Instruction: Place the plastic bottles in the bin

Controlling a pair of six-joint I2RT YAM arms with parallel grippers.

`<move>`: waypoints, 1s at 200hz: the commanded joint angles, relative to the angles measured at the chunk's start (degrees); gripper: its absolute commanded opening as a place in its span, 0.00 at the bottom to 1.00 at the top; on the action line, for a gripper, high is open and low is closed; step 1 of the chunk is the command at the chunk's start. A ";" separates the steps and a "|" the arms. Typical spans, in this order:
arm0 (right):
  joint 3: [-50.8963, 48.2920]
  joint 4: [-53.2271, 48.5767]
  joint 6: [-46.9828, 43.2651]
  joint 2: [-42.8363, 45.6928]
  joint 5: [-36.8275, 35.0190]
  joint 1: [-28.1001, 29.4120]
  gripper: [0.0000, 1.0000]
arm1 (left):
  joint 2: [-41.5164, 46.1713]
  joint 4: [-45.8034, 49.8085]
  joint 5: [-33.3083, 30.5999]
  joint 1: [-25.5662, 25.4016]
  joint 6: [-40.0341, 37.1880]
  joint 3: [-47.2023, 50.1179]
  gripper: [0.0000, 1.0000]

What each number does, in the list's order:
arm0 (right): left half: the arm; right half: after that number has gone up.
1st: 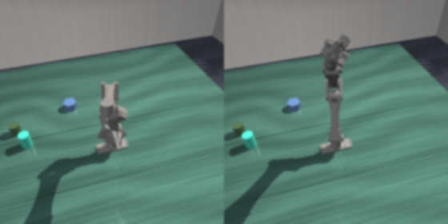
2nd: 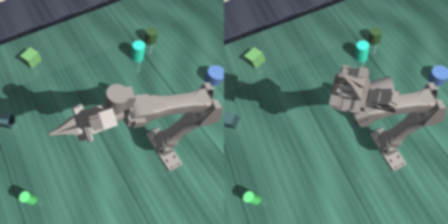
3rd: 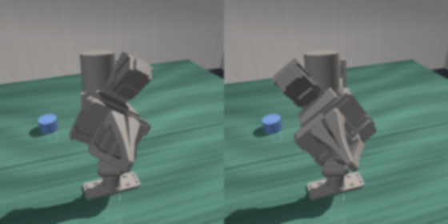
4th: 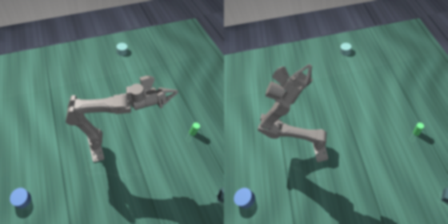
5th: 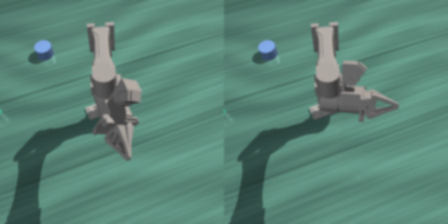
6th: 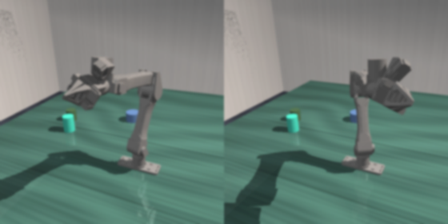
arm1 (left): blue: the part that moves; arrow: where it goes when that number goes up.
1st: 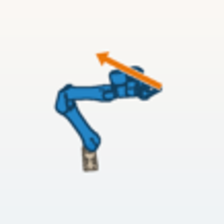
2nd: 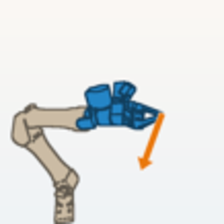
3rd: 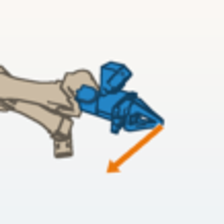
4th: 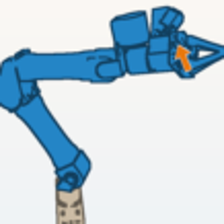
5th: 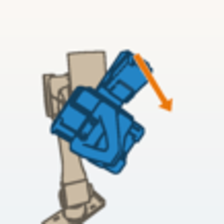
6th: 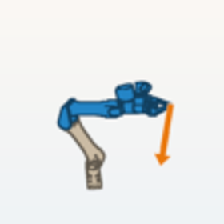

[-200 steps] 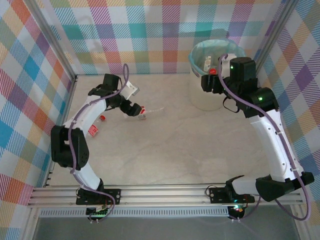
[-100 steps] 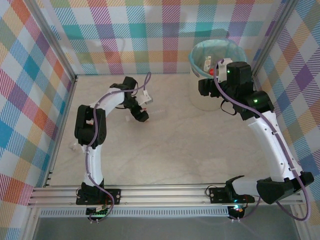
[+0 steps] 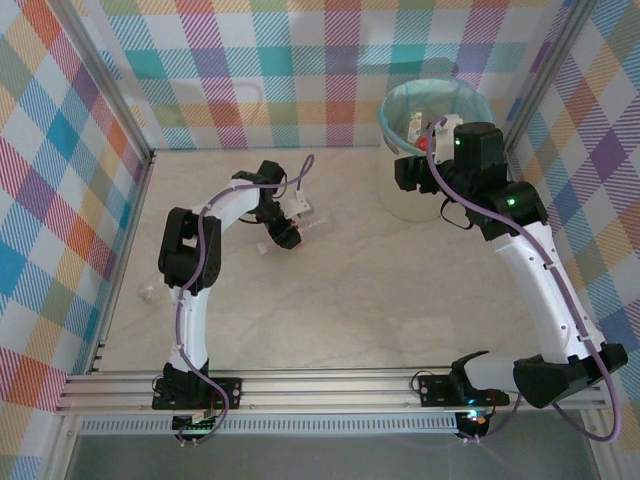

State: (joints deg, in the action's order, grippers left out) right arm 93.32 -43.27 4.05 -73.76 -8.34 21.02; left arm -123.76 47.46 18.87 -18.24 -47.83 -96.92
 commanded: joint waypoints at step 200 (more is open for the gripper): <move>-1.42 21.37 18.61 -1.81 49.41 1.41 0.95 | 53.04 -23.47 20.59 -9.99 15.82 22.48 0.56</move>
State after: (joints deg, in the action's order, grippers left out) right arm 89.71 -23.99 19.66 -74.48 34.41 21.45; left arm -72.49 22.52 38.17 -26.61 -31.09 -73.67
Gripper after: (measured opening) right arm 0.950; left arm 0.567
